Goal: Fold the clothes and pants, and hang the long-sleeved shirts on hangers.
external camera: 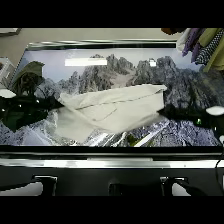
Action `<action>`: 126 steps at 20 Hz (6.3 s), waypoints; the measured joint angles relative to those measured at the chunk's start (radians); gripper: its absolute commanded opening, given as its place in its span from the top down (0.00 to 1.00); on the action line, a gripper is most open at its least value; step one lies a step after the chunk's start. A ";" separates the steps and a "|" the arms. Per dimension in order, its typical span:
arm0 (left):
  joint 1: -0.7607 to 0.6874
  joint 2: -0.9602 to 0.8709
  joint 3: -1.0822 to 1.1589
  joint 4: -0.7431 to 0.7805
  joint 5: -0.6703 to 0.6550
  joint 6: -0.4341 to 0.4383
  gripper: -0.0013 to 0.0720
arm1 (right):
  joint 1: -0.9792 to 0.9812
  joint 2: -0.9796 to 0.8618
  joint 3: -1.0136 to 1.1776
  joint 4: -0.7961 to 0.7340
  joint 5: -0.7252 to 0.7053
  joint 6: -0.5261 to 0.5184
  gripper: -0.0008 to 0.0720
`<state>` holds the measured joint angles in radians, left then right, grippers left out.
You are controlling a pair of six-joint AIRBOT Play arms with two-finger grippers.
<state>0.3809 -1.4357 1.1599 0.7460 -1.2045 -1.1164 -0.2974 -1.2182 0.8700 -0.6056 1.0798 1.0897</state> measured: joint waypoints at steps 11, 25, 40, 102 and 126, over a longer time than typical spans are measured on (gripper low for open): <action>-0.030 0.340 0.691 0.208 -0.008 -0.372 0.96 | 0.183 0.119 1.067 -0.584 -0.046 0.557 0.95; -0.032 0.580 0.728 0.557 -0.043 -0.637 0.96 | 0.188 0.344 1.167 -0.891 0.198 0.719 0.95; -0.251 -0.287 0.531 0.486 0.379 -0.438 0.96 | 0.187 -0.533 1.036 -0.926 0.010 0.721 0.95; -0.008 0.232 -0.645 0.154 -0.030 -0.139 0.96 | -0.168 -0.082 0.157 -0.313 0.291 0.260 0.37; -0.001 0.240 -0.618 0.151 -0.080 -0.141 0.96 | -0.295 -0.249 -0.055 -0.274 0.227 0.162 0.95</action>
<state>0.3798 -1.1957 0.5415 0.8967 -1.2846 -1.2572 -0.5926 -1.4673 0.8154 -0.8799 1.3064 1.2514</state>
